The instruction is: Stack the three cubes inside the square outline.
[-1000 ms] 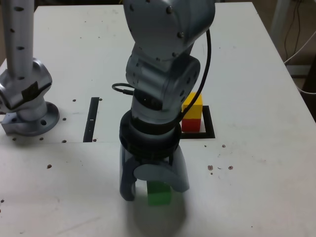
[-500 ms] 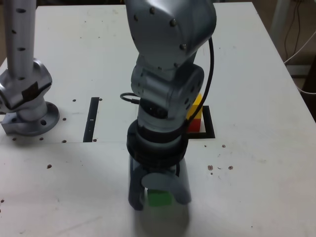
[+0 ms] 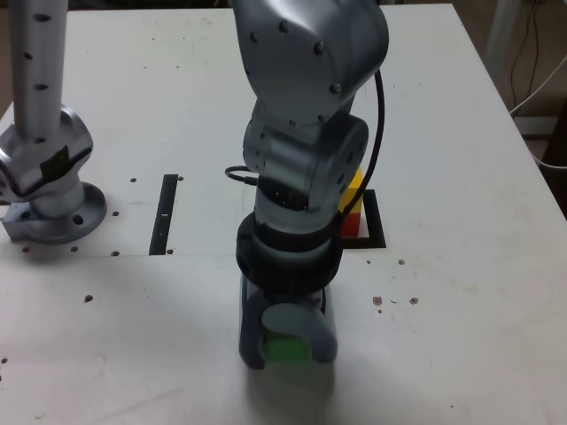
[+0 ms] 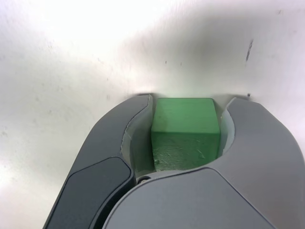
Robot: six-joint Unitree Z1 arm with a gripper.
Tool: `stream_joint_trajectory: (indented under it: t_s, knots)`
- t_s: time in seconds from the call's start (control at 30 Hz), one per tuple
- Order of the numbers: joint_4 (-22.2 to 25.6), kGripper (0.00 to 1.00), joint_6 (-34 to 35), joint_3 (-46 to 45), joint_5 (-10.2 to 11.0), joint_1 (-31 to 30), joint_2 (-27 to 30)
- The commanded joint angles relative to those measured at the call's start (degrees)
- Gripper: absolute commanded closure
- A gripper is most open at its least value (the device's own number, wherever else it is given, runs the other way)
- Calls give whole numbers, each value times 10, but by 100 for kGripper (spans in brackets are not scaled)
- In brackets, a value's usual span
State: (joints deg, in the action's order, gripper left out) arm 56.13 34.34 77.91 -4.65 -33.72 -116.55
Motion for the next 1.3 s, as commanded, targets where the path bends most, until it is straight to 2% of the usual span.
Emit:
stream_joint_trajectory:
  t_s: [0.0, 0.07, 0.2, 0.33, 0.43, 0.63, 0.8, 1.07, 1.2, 1.27]
  knots:
    - [2, 55, -2, -3, 2, 2, 5]
    - [3, 58, -2, -3, 3, 3, 6]
    - [7, 71, -6, 4, 10, 3, 9]
    - [36, 76, -11, 16, 17, 5, 24]
    - [87, 76, -13, 36, 24, 8, 48]
    - [218, 76, -39, 92, 51, 24, 102]
    - [272, 76, -131, 120, 65, 88, 128]
    - [285, 76, -254, 166, 86, 226, 129]
    - [290, 76, -292, 198, 105, 280, 119]
    - [291, 76, -304, 207, 108, 298, 110]
